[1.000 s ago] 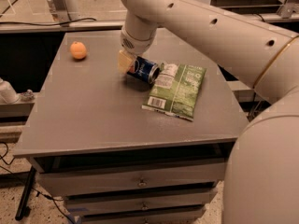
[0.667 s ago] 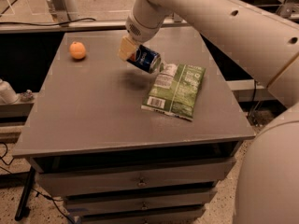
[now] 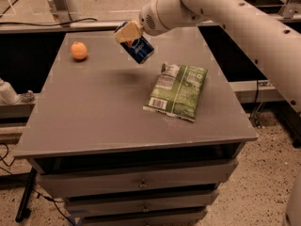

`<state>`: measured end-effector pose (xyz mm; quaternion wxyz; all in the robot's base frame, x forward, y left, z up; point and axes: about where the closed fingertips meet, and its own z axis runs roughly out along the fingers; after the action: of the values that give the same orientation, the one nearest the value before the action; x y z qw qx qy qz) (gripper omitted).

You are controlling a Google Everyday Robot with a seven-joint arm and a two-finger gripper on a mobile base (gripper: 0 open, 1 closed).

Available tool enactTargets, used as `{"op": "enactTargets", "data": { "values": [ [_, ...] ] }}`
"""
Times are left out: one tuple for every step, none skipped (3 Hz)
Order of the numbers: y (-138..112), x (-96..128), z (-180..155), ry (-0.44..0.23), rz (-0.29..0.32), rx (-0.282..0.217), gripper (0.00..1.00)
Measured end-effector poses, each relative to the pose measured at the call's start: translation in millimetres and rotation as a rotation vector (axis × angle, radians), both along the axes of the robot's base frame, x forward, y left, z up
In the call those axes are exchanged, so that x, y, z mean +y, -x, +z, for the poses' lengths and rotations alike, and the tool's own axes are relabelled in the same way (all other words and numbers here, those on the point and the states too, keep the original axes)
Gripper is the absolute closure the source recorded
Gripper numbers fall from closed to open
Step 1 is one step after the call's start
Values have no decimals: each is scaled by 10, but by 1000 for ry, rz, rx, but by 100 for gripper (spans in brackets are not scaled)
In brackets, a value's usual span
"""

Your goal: Place pepsi can upright

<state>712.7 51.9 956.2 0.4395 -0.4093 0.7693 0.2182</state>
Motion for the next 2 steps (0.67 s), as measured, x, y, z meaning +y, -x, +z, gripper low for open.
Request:
{"op": "enactTargets", "data": {
  "values": [
    [-109,33,43,-254,20,-67,100],
    [-25,298,259,-320,69,-126,100]
  ]
}}
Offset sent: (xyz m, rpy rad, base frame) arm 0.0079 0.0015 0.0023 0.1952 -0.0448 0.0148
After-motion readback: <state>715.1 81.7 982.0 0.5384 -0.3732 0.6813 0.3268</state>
